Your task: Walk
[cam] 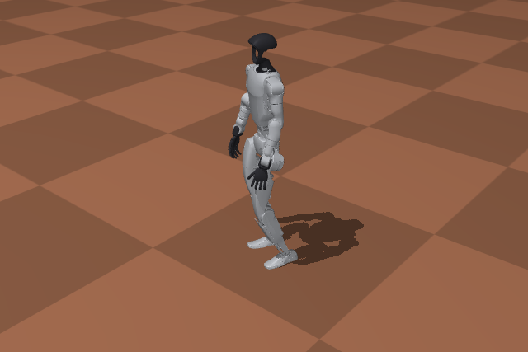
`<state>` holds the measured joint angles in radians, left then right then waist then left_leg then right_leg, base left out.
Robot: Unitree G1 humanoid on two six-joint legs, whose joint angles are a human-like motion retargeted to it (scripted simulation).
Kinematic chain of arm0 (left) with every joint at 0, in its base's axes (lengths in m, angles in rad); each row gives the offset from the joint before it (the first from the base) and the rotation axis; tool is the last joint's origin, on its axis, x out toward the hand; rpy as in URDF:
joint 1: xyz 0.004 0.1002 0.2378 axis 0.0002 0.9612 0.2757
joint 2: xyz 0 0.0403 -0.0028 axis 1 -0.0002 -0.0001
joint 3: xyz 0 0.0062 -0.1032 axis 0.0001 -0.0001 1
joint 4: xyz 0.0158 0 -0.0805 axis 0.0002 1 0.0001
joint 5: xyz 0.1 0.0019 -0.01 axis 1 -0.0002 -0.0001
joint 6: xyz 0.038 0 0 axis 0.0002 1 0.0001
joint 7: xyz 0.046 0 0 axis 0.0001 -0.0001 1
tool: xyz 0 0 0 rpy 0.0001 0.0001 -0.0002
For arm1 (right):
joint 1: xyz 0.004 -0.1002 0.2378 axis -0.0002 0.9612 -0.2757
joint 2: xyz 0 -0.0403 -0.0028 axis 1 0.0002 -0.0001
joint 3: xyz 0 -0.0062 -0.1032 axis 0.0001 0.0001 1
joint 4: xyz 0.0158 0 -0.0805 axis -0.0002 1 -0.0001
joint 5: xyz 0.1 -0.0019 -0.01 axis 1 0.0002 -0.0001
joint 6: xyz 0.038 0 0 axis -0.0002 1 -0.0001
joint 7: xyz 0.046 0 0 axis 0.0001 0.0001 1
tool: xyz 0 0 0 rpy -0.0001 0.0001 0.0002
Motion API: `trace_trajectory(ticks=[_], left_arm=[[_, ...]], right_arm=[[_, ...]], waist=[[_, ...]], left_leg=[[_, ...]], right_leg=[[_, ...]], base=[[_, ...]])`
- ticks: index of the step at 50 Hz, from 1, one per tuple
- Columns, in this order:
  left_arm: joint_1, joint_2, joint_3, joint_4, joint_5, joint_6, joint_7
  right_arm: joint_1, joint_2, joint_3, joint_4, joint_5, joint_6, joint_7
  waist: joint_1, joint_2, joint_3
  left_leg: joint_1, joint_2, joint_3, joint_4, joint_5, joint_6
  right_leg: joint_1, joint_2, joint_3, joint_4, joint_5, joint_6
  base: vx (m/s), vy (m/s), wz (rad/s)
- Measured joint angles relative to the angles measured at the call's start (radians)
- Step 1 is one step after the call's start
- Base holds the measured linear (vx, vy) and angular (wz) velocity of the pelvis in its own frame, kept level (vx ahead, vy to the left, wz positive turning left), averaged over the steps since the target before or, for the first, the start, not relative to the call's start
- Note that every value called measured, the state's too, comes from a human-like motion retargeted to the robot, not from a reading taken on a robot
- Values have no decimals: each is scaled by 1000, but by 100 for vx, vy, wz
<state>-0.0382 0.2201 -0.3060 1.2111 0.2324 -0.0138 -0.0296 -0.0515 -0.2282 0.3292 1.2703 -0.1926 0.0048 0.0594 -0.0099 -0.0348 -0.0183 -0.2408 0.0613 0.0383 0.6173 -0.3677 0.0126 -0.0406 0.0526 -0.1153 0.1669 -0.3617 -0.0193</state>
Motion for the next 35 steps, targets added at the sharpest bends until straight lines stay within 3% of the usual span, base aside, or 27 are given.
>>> trace_trajectory(ticks=[14,35], left_arm=[[-2,-28,-24,28,13,12,-43],[-17,-39,-45,58,26,12,-50]], right_arm=[[-6,31,9,-33,48,-4,24],[-28,46,94,-60,11,0,56]], waist=[[-45,18,-36],[-44,24,-57]], left_leg=[[208,-73,-28,-449,76,20],[256,-95,-44,-568,145,27]], right_leg=[[-43,-54,-36,33,6,36],[-13,-67,-16,-24,55,42]], base=[[-5,9,12],[-1,2,1]])
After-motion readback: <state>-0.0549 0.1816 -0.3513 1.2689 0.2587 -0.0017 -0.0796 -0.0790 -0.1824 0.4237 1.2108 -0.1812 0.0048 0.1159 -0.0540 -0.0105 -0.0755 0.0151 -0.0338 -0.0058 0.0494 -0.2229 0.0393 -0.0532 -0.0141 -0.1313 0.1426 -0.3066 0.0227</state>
